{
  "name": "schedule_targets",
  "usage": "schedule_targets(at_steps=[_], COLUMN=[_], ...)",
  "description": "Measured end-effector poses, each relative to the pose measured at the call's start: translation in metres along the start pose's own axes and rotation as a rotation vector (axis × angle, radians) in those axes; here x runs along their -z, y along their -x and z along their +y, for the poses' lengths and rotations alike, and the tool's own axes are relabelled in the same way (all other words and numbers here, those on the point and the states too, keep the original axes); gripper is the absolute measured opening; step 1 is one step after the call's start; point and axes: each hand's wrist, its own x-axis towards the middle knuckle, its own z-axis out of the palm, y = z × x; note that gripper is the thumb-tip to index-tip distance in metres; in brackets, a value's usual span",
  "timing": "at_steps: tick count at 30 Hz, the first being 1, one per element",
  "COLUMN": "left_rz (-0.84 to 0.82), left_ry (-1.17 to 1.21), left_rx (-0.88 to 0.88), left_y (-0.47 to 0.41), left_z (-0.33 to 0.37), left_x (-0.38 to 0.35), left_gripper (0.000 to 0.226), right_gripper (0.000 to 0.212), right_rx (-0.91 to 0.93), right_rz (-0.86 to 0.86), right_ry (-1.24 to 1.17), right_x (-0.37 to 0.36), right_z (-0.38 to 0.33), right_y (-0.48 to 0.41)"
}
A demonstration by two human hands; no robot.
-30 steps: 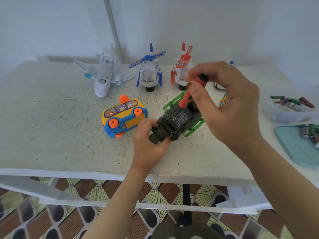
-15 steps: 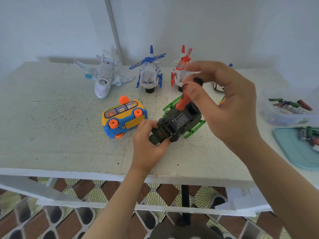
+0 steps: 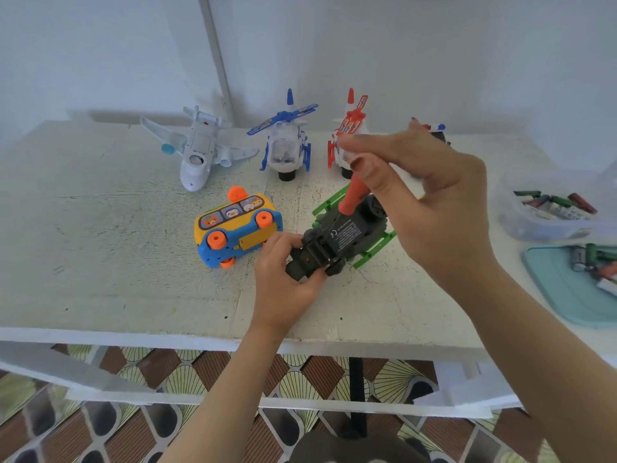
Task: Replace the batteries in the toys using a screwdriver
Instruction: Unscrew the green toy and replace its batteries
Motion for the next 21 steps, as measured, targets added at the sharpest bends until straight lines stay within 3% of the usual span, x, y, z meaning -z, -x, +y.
schedule_targets(at_steps=[4,8,12,15,21], left_rz=[-0.006,-0.011,-0.018,-0.008,-0.012], left_ry=[-0.011,-0.012,-0.01,-0.011,-0.015], left_rx=[0.012,0.014,0.014,0.017,0.023], left_y=[0.0004,0.0003,0.0009,0.0001,0.0004], left_z=[-0.0008,-0.0016,-0.0011,-0.0015,-0.0009], left_x=[0.0002,0.0007,0.0008,0.0007,0.0011], left_gripper=[0.049,0.048,0.049,0.052,0.052], right_gripper=[0.015,0.025,0.012,0.014,0.021], right_rx=[-0.1,-0.085,-0.057,-0.023,0.005], right_rz=[-0.052,-0.047,0.003,0.037,-0.045], right_ry=[-0.151,-0.041,-0.028,0.028,0.06], right_x=[-0.0033,-0.0023,-0.0047,-0.005,-0.0022], right_z=[-0.0021,0.0022,0.0015,-0.0002,-0.0024], right_y=[-0.0015,-0.0037,-0.004,-0.0017,-0.0002])
